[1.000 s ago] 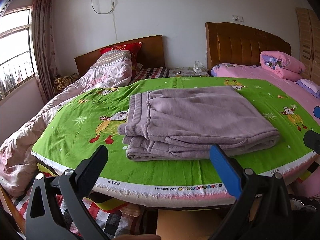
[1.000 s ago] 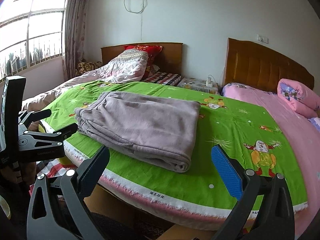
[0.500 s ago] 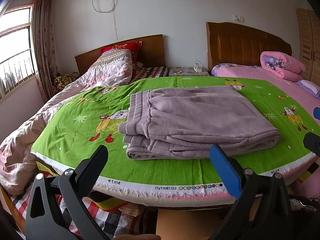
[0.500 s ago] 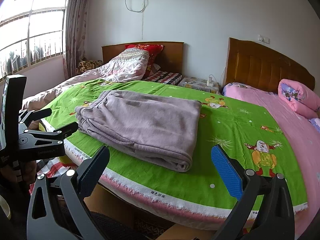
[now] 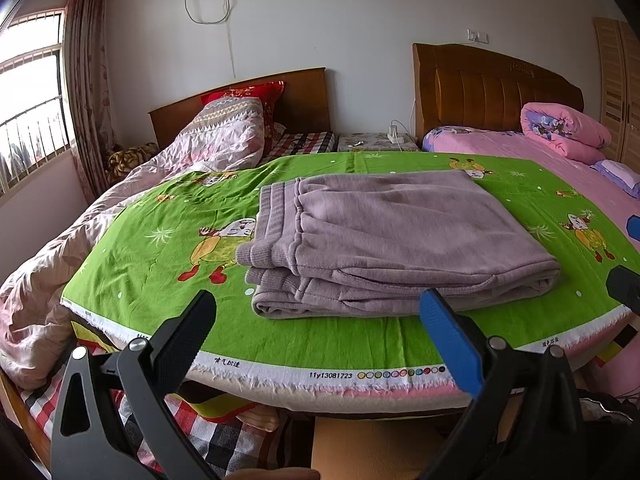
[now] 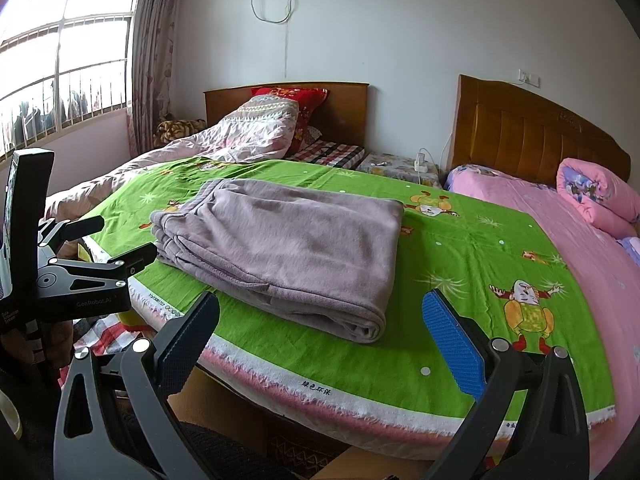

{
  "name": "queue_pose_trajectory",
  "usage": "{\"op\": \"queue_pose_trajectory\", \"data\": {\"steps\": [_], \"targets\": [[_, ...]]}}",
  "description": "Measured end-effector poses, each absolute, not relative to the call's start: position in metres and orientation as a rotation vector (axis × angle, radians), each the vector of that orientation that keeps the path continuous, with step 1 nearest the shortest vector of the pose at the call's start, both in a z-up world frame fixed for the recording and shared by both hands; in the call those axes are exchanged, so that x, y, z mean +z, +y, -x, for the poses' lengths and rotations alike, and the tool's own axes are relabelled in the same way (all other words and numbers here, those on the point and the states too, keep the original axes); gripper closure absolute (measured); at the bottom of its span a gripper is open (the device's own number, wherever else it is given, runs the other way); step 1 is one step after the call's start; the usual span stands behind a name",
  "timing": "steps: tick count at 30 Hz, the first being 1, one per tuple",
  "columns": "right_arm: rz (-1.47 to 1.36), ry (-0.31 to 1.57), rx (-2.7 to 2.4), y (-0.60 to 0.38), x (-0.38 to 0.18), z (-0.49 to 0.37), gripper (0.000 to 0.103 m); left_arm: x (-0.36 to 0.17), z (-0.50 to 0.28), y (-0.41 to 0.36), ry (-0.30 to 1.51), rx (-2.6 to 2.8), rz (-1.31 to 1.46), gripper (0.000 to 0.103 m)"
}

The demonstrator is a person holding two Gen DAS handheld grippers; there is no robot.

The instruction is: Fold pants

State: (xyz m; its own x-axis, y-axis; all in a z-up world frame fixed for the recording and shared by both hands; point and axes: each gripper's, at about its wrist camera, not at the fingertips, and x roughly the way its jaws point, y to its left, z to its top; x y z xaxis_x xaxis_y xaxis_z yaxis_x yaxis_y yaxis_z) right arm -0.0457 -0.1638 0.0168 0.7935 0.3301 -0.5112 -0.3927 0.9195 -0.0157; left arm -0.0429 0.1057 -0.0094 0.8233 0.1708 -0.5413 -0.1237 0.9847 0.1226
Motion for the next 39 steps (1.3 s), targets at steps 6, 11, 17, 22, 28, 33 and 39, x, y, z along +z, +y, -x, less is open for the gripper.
{"op": "queue_pose_trajectory", "data": {"steps": [6, 11, 17, 22, 28, 33, 39], "targets": [[0.123, 0.526, 0.389, -0.1634, 0.0168, 0.0461, 0.005, -0.0102, 0.0431, 0.1055, 0.584, 0.157, -0.082, 0.002], [0.125, 0.527, 0.392, -0.1647, 0.0164, 0.0449, 0.005, -0.0102, 0.0432, 0.1053, 0.583, 0.157, -0.082, 0.002], [0.125, 0.527, 0.392, -0.1652, 0.0164, 0.0447, 0.005, -0.011, 0.0433, 0.1048, 0.585, 0.158, -0.082, 0.002], [0.125, 0.527, 0.393, -0.1655, 0.0165, 0.0446, 0.005, -0.011, 0.0434, 0.1045, 0.584, 0.158, -0.084, 0.002], [0.126, 0.527, 0.394, -0.1666, 0.0163, 0.0442, 0.005, -0.0142, 0.0439, 0.1032, 0.583, 0.155, -0.085, 0.002], [0.125, 0.528, 0.394, -0.1666, 0.0168, 0.0441, 0.005, -0.015, 0.0442, 0.1046, 0.586, 0.145, -0.07, 0.002], [0.125, 0.531, 0.398, -0.1682, 0.0151, 0.0439, 0.005, -0.0153, 0.0411, 0.1061, 0.597, 0.131, -0.065, 0.002]]}}
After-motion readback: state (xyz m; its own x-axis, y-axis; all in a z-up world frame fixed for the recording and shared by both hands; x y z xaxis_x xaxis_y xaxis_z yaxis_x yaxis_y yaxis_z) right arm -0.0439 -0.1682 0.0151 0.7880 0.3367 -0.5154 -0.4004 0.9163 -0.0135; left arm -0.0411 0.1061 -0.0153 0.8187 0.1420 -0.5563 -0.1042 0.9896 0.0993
